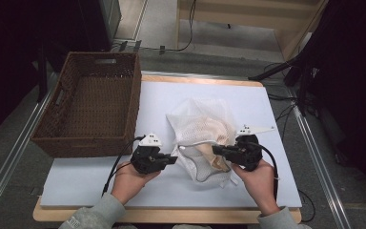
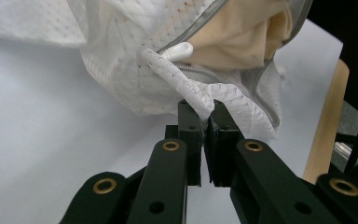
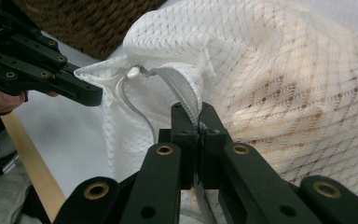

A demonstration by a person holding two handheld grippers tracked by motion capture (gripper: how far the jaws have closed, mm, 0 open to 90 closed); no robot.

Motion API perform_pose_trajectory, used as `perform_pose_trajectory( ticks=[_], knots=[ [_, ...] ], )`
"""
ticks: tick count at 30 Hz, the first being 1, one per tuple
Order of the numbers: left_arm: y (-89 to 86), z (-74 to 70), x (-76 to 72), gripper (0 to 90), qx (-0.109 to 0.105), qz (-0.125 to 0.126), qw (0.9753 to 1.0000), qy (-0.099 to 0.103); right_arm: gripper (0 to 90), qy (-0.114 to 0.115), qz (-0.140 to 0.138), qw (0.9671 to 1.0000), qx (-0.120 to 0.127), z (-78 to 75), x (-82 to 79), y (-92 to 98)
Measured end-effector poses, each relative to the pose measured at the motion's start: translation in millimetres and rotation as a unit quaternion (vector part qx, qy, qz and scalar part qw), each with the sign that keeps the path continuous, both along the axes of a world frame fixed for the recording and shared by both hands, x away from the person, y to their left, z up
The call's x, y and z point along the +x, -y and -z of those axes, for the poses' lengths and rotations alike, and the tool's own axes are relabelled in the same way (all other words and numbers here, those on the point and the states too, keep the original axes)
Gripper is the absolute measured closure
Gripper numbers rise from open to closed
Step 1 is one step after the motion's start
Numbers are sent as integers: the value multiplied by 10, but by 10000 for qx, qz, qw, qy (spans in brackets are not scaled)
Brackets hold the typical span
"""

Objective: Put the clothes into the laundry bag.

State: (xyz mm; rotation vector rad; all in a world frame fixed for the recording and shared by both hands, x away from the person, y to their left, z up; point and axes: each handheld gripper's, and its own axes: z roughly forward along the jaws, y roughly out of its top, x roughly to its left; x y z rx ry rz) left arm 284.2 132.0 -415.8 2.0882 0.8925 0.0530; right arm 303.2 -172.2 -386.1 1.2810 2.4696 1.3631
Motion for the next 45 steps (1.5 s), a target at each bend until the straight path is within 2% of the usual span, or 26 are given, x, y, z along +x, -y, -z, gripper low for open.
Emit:
perform_pose_trajectory(
  ticks=[4,10,21,23,24,26,30,31,35,40,44,45],
  knots=[
    [-67,31,-30,863,-24,-122,9999,-59,884,10,-67,10000,-36,3,7,-55],
    [-166,88,-66,863,107,-267,9995,-131,884,-15,-270,9996,-79,27,37,-187],
    [-285,218,-88,857,170,-401,9984,-366,883,-60,-543,9984,-150,78,65,-354],
    [-308,196,-81,832,124,-452,9979,-447,884,-62,-578,9982,-164,87,69,-376],
    [-321,170,-79,804,189,-462,9978,-447,883,-82,-597,9980,-176,88,70,-383],
    [-344,115,-92,748,281,-468,9978,-383,883,-83,-615,9979,-176,88,69,-389],
    [-414,1,-134,664,215,-549,9979,-256,883,-63,-631,9978,-179,86,65,-403],
    [-437,-39,-141,657,190,-596,9979,-151,883,-75,-646,9977,-189,85,60,-420],
    [-400,-62,-63,635,265,-640,9976,-73,883,-85,-684,9975,-183,87,54,-461],
    [-271,34,132,632,359,-612,9974,-123,883,-85,-706,9972,-213,99,46,-517],
    [-219,108,223,625,432,-575,9972,-197,883,-99,-700,9972,-231,103,42,-543],
    [-196,156,269,621,483,-525,9970,-314,883,-106,-701,9972,-225,105,42,-547]
  ],
)
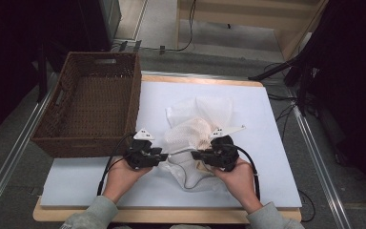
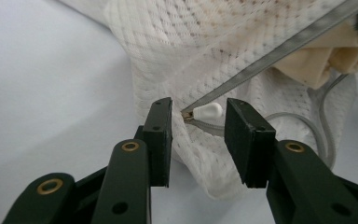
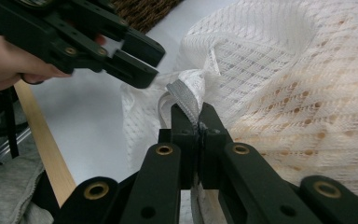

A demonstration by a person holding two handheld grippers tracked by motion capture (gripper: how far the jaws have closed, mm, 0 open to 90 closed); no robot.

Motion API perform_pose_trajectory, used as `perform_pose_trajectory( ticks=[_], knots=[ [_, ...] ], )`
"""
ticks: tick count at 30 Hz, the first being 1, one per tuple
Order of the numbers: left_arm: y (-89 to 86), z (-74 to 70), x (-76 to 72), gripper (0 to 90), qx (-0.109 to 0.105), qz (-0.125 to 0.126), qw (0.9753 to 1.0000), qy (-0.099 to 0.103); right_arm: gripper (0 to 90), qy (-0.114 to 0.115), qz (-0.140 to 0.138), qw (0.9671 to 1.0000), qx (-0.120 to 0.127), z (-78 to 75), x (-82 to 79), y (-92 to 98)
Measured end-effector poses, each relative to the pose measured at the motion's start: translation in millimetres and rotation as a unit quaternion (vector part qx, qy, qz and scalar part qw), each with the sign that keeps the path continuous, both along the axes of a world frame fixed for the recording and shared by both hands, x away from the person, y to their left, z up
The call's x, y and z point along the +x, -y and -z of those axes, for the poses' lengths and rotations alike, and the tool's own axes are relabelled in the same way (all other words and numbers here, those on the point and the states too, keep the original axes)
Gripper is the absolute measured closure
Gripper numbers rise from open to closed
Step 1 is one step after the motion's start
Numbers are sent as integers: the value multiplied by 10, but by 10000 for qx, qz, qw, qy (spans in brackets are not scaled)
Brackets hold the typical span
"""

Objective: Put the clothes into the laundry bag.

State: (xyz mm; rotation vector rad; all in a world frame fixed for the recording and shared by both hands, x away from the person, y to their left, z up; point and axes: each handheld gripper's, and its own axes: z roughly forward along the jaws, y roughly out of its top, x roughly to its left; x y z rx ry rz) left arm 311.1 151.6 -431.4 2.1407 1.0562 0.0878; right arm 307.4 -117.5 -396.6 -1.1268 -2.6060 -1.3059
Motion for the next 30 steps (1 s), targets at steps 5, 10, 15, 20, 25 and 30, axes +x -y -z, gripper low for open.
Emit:
perform_pose_trajectory(
  ticks=[5,10,15,20,25,30],
  knots=[
    [71,154,67,632,296,41,9995,-88,883,3,37,10000,11,3,-6,-7],
    [118,203,82,656,398,56,9991,-136,882,-10,86,10000,25,3,-28,26],
    [155,245,94,726,588,169,9981,-104,882,-22,120,9999,45,11,-35,54],
    [155,267,82,850,649,138,9978,50,882,-54,129,9999,29,13,-40,62],
    [131,262,103,900,521,46,9985,-162,882,-67,114,9999,15,20,-32,62],
    [19,173,92,900,48,-169,9995,-259,882,-56,99,9999,13,13,-21,74]
  ],
)
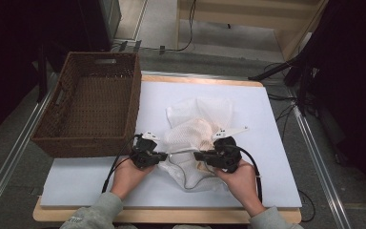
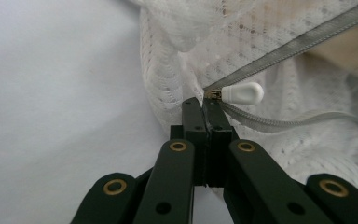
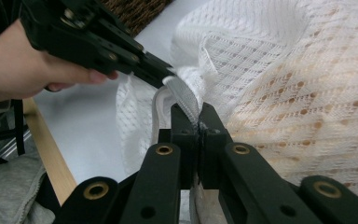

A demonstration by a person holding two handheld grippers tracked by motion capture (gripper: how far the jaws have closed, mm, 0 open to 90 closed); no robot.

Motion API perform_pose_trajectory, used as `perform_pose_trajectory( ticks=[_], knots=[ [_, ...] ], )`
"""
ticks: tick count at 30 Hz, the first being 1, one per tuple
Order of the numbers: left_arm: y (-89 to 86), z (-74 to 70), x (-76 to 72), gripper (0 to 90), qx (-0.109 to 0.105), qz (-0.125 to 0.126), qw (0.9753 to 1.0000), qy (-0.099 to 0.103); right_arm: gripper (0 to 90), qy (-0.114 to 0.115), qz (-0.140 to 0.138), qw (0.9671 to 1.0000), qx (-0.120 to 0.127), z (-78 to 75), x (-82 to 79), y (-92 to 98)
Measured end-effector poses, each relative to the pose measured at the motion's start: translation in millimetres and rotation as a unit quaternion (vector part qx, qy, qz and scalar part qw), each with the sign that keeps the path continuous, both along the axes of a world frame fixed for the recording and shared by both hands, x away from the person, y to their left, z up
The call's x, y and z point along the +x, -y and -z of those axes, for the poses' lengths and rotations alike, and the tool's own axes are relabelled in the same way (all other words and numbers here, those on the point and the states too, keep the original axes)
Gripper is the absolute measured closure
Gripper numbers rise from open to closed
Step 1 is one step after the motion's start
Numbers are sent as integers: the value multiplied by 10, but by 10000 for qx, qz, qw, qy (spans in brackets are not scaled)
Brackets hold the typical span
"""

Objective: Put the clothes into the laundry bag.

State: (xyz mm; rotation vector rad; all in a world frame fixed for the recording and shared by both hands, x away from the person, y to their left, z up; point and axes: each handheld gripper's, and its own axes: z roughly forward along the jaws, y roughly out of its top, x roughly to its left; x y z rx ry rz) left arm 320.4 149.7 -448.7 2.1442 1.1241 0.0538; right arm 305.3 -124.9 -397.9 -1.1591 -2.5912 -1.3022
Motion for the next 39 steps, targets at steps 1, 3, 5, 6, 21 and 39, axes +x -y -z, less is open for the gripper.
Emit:
perform_pose_trajectory(
  ticks=[1,3,5,6,21,39],
  knots=[
    [-34,-38,-10,900,-44,-35,10000,24,882,-12,7,10000,8,-3,2,0],
    [-100,-108,-44,900,-43,-69,9999,98,882,8,0,10000,5,-10,8,-1],
    [-173,-184,-102,900,-48,-80,9999,119,883,16,-23,10000,10,-17,12,-6],
    [-199,-214,-133,900,-53,-64,9999,136,882,21,-36,10000,5,-21,16,-13],
    [-396,-171,-342,891,-100,2,9999,-44,882,39,-484,9987,-155,19,-44,-313],
    [-384,-75,-329,746,314,-7,9994,-151,882,-84,-589,9977,-316,136,-40,-414]
  ],
)
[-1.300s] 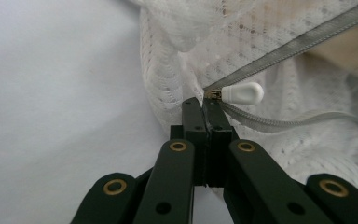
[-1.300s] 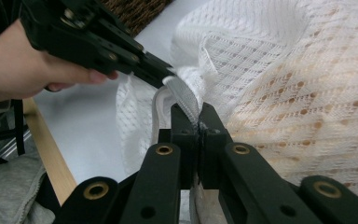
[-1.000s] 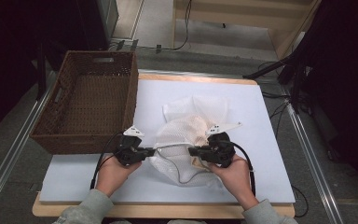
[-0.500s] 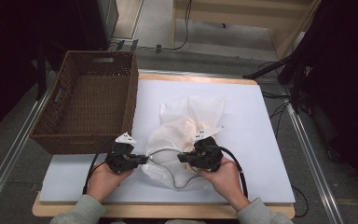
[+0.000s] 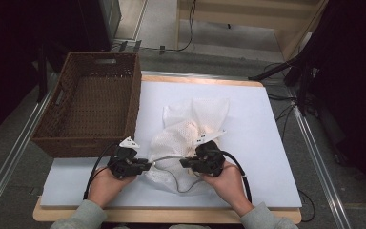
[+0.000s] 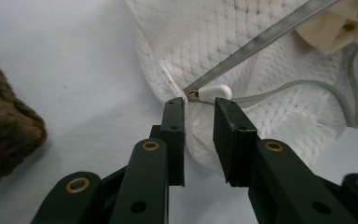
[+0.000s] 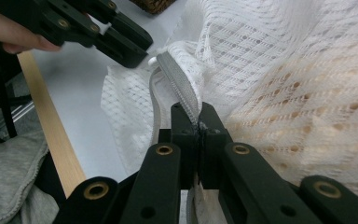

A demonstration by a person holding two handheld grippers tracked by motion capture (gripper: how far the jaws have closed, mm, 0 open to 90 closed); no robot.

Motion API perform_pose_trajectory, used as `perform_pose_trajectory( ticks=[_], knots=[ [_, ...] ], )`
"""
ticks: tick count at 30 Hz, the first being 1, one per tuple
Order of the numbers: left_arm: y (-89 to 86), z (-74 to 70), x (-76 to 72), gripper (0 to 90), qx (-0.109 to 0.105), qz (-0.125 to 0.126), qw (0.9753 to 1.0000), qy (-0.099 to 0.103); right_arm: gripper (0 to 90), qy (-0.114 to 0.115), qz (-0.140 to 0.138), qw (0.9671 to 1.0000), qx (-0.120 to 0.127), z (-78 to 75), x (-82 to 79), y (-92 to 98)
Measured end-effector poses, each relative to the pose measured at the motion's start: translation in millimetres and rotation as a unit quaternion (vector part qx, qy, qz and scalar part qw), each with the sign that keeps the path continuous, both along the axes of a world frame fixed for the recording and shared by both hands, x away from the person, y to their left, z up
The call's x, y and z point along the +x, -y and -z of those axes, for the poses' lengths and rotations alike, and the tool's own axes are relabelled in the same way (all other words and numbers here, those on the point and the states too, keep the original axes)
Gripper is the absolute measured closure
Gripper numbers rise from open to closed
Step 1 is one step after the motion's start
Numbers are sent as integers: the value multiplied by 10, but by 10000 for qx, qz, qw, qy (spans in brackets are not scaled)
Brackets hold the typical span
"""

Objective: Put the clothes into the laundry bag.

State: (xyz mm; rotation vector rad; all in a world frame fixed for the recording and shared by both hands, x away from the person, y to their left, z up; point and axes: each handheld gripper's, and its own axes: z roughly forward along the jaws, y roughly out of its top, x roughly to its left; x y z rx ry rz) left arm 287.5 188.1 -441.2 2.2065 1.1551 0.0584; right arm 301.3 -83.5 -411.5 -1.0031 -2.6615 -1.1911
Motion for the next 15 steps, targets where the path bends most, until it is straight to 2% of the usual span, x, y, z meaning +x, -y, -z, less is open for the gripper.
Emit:
perform_pose_trajectory(
  ticks=[2,4,7,10,13,15],
  knots=[
    [24,42,25,797,89,47,9999,-88,882,-21,7,10000,13,7,5,-18],
    [55,101,53,893,246,121,9994,-225,882,-34,-14,10000,0,17,6,-50],
    [46,96,63,900,94,78,9996,-265,882,-16,-61,10000,-28,46,9,-88],
    [-69,25,65,900,-52,-112,9997,-234,881,-37,-118,9999,-108,77,13,-118],
    [-120,-24,31,900,-12,-115,9998,-143,881,-55,-158,9996,-206,117,6,-135],
    [-140,-46,10,900,-22,-106,9999,-131,881,3,-177,9992,-363,158,6,-135]
  ],
)
